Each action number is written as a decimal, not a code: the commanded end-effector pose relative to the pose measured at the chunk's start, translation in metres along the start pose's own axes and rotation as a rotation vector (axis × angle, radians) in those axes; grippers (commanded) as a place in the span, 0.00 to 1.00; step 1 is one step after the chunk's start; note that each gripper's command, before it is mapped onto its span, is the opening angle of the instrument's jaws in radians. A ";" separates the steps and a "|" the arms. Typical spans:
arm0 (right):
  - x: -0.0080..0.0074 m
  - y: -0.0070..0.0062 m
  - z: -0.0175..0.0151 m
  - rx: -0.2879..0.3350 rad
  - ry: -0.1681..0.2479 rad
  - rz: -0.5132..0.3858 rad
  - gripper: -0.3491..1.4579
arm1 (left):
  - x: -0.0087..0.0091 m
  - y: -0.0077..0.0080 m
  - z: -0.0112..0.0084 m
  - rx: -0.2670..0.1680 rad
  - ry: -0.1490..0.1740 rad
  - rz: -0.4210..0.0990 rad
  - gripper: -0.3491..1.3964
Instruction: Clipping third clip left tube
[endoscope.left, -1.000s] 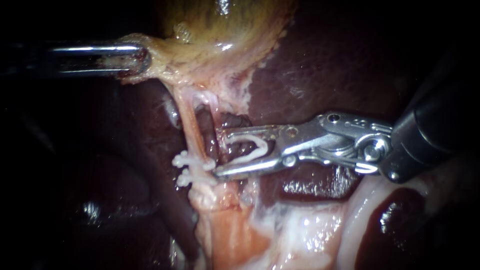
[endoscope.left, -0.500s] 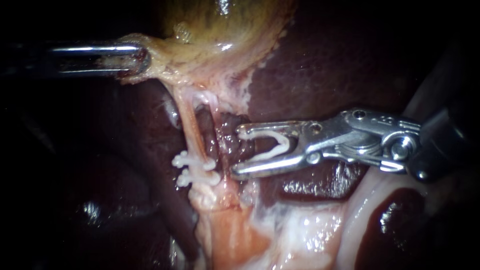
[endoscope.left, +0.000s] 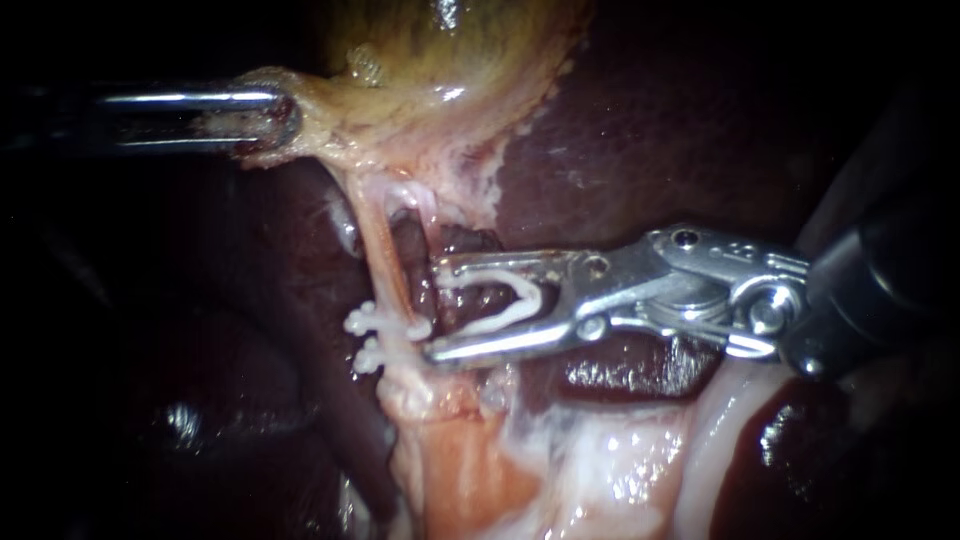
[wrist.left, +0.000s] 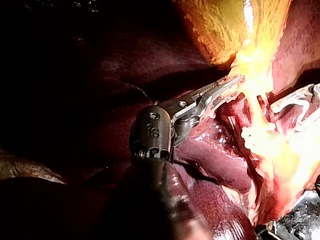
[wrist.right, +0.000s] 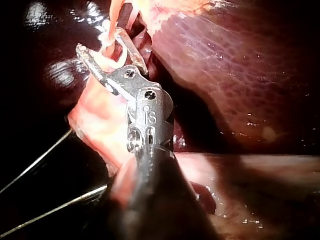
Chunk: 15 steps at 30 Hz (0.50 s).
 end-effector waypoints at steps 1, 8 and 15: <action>-0.0002 0.0001 0.0002 0.001 -0.001 0.002 0.47 | 0.0000 0.0000 0.0000 0.000 0.000 0.000 0.00; -0.0013 0.0014 0.0006 0.007 -0.005 0.013 0.47 | 0.0000 0.0000 0.0000 0.001 0.000 0.000 0.00; -0.0024 0.0032 0.0004 -0.011 -0.002 0.015 0.47 | -0.0001 0.0000 0.0000 0.001 0.000 0.000 0.00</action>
